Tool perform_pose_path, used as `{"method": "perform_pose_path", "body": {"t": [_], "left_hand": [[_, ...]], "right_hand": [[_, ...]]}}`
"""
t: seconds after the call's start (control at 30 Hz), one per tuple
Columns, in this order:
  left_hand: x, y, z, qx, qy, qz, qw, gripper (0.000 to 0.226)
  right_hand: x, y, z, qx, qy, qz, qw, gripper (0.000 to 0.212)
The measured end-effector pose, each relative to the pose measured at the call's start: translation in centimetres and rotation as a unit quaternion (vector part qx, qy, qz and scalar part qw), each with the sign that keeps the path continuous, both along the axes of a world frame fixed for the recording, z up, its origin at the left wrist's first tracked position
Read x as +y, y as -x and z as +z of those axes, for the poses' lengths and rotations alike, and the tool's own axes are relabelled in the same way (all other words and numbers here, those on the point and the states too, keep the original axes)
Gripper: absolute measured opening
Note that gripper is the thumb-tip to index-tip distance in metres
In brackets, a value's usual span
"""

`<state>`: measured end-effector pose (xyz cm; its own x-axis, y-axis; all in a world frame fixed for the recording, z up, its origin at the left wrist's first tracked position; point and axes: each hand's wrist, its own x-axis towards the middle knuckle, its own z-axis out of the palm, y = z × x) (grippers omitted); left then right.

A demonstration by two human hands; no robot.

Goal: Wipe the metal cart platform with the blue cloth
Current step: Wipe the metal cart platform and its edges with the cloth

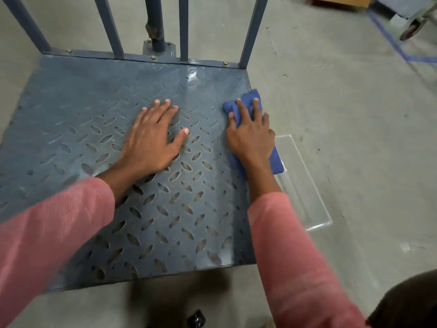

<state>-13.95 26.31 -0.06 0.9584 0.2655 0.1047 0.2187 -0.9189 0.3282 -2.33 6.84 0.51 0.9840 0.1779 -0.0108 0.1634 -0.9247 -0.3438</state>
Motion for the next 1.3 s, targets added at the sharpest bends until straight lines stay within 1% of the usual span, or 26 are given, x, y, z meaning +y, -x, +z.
{"method": "perform_pose_path", "body": {"t": [0.07,0.1,0.13,0.17,0.27,0.3,0.33,0.37,0.43,0.47,0.5,0.53,0.57,0.63,0.67,0.7,0.8,0.83,0.87,0.97,1.0,1.03,1.13,1.17,1.2,1.3], "left_hand": [[-0.4,-0.1,-0.1,-0.011,0.005,0.014,1.0,0.074],[-0.5,-0.1,-0.1,-0.014,0.005,0.019,1.0,0.075],[-0.6,-0.2,-0.1,-0.015,0.005,0.023,1.0,0.075],[-0.6,-0.2,0.0,-0.014,0.005,0.024,1.0,0.076],[-0.7,-0.1,0.1,-0.013,-0.003,0.032,0.999,0.077],[-0.7,-0.2,0.0,-0.013,-0.007,0.034,0.999,0.078],[-0.8,-0.2,0.0,-0.013,-0.012,0.036,0.999,0.078],[-0.7,-0.3,0.0,-0.012,-0.015,0.038,0.999,0.078],[-0.7,-0.4,0.1,-0.009,-0.012,0.047,0.999,0.078],[-0.7,-0.4,0.2,-0.006,-0.007,0.057,0.998,0.078],[-0.7,-0.3,0.3,-0.005,-0.001,0.067,0.998,0.078],[-0.6,-0.2,0.4,-0.004,0.006,0.077,0.997,0.076],[-0.6,0.0,0.5,-0.002,0.012,0.081,0.997,0.074],[-0.5,0.3,0.8,0.011,0.02,0.075,0.997,0.07],[-0.6,0.5,0.9,0.015,0.023,0.071,0.997,0.069],[-0.6,0.7,0.9,0.019,0.025,0.067,0.997,0.069],[-0.3,1.5,1.1,0.02,0.018,0.043,0.999,0.064],[-0.2,2.0,1.1,0.018,0.013,0.036,0.999,0.063],[0.0,2.7,1.1,0.017,0.011,0.03,0.999,0.063],[0.2,5.7,1.2,0.038,0.003,0.007,0.999,0.065],[0.3,6.9,1.0,0.042,-0.003,-0.002,0.999,0.066],[0.4,8.2,0.9,0.044,-0.007,-0.009,0.999,0.067],[0.5,12.2,1.0,0.054,-0.007,-0.012,0.998,0.075],[0.4,13.5,1.1,0.061,-0.006,-0.012,0.998,0.077],[0.3,14.8,1.1,0.066,-0.008,-0.013,0.998,0.078],[0.3,18.5,0.8,0.067,-0.026,-0.021,0.997,0.079]], "right_hand": [[0.8,1.0,-0.4,-0.058,0.032,0.113,0.991,0.052],[1.2,0.5,-0.5,-0.062,0.035,0.163,0.984,0.052],[1.6,-0.8,-0.5,-0.061,0.036,0.186,0.98,0.052],[2.1,-2.7,-0.6,-0.061,0.037,0.169,0.983,0.053],[4.3,-7.9,-0.5,-0.049,0.034,0.02,0.998,0.056],[5.3,-8.5,-0.5,-0.046,0.037,0.006,0.998,0.057],[6.6,-8.5,-0.5,-0.049,0.043,0.033,0.997,0.057],[7.8,-8.0,-0.4,-0.051,0.044,0.096,0.993,0.056],[9.2,-6.2,0.1,-0.044,0.019,0.269,0.962,0.054],[9.1,-5.6,0.2,-0.036,0.001,0.336,0.941,0.052],[8.7,-5.3,0.2,-0.028,-0.019,0.366,0.93,0.051],[8.0,-5.1,0.2,-0.025,-0.037,0.351,0.935,0.049],[7.1,-4.8,0.1,-0.036,-0.043,0.298,0.953,0.049],[5.0,-3.3,0.1,-0.065,-0.004,0.122,0.99,0.052],[4.3,-1.8,0.1,-0.066,0.016,0.066,0.996,0.055],[4.1,0.4,0.0,-0.065,0.022,0.062,0.996,0.056],[3.2,7.8,-0.5,-0.07,-0.007,0.209,0.975,0.055],[2.2,9.5,-0.7,-0.078,-0.017,0.232,0.969,0.054],[1.1,10.6,-0.8,-0.09,-0.026,0.219,0.971,0.054],[-1.4,12.5,-0.3,-0.079,-0.014,0.044,0.996,0.058],[-1.6,13.7,0.0,-0.065,0.002,0.019,0.998,0.06],[-1.5,15.2,0.0,-0.064,0.011,0.038,0.997,0.06],[-2.4,18.6,-0.1,-0.069,-0.017,0.176,0.982,0.056],[-3.2,18.4,0.0,-0.069,-0.034,0.178,0.981,0.054],[-3.9,17.9,0.0,-0.068,-0.046,0.144,0.986,0.052],[-5.0,16.7,0.3,-0.05,-0.025,-0.035,0.998,0.055]]}}
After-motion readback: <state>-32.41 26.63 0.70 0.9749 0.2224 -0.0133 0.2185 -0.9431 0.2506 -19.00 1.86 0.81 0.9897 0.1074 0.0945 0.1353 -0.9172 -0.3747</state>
